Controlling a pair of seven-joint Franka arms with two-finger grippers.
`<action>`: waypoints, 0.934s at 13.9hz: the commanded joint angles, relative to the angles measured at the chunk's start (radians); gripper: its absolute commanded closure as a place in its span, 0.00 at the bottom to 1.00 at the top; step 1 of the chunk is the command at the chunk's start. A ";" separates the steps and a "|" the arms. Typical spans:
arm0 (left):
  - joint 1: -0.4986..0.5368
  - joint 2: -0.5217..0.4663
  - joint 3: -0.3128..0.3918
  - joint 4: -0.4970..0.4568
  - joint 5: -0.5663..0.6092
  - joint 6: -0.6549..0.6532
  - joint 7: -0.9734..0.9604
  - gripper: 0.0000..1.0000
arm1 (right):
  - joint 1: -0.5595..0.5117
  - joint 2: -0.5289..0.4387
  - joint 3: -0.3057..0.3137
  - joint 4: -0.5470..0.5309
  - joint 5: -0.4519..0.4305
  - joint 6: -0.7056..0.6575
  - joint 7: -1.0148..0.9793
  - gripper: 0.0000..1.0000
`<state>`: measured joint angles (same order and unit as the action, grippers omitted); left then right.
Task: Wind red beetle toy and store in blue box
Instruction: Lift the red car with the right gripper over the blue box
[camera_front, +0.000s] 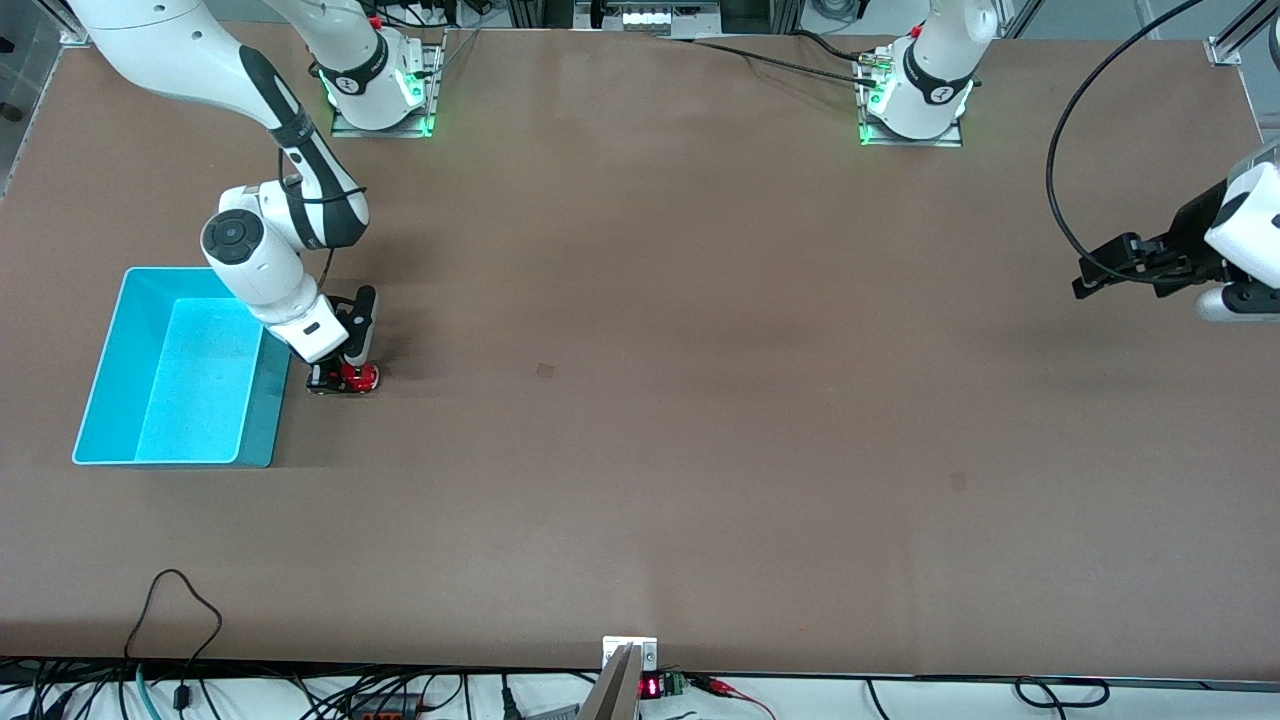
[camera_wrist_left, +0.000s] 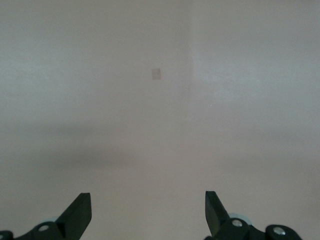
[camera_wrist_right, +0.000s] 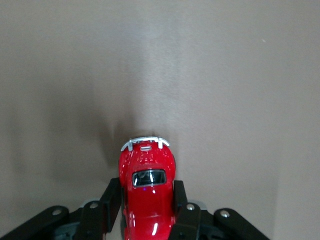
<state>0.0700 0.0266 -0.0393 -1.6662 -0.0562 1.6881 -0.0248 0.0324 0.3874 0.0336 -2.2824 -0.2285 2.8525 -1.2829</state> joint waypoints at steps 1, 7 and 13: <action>0.013 -0.031 -0.016 -0.026 0.022 -0.005 -0.015 0.00 | 0.024 -0.013 0.018 0.116 0.096 -0.170 0.054 1.00; 0.011 -0.020 -0.014 0.017 0.019 -0.057 -0.012 0.00 | 0.018 -0.093 -0.131 0.270 0.313 -0.491 0.261 1.00; 0.008 -0.025 -0.019 0.016 0.059 -0.062 0.014 0.00 | -0.019 -0.140 -0.242 0.274 0.314 -0.610 0.508 1.00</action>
<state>0.0729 0.0169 -0.0456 -1.6577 -0.0370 1.6512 -0.0255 0.0212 0.2635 -0.1904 -2.0072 0.0681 2.2665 -0.8035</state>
